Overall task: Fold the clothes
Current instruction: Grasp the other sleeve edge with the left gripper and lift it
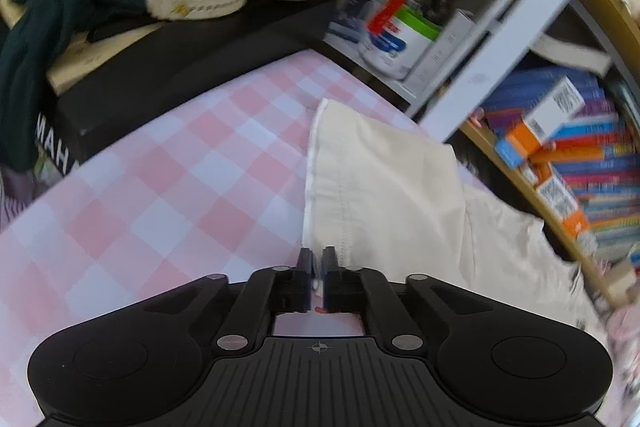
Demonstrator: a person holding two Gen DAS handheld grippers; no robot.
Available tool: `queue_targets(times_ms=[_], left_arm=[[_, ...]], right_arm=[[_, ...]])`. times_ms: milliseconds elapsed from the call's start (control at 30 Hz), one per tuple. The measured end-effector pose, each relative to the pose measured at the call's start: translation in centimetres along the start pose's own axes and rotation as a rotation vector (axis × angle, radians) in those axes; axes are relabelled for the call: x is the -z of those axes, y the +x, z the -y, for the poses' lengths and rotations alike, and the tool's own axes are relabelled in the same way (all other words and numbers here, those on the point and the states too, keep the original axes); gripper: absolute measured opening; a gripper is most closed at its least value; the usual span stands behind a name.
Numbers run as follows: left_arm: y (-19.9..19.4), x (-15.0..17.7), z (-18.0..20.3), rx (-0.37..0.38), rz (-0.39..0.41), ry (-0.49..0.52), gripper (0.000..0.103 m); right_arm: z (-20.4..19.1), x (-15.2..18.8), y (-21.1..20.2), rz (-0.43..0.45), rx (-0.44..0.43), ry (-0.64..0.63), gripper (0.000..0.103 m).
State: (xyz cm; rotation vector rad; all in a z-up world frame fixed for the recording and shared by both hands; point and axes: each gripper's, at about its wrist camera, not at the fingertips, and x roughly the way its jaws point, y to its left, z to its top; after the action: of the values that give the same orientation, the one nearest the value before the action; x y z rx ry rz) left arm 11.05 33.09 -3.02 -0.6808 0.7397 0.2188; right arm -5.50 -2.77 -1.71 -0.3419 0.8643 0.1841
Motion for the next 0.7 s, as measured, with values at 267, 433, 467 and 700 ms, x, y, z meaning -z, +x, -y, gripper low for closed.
queue_targets(times_ms=[267, 433, 467, 700], left_arm=[[-2.4, -1.4, 2.1, 0.078, 0.095, -0.151, 0.0], [-4.1, -1.3, 10.5, 0.182, 0.13, 0.08, 0.0], [-4.3, -0.7, 13.0, 0.206, 0.124, 0.177, 0.0], [-1.8, 13.6, 24.3, 0.231, -0.15, 1.061, 0.013]], right_arm=[[4.6, 1.0, 0.5, 0.017, -0.033, 0.021, 0.103], [7.4, 1.5, 0.7, 0.037, -0.08, 0.031, 0.103], [7.8, 1.6, 0.8, 0.042, -0.093, 0.029, 0.103], [9.8, 2.0, 1.4, 0.053, -0.164, 0.016, 0.103]])
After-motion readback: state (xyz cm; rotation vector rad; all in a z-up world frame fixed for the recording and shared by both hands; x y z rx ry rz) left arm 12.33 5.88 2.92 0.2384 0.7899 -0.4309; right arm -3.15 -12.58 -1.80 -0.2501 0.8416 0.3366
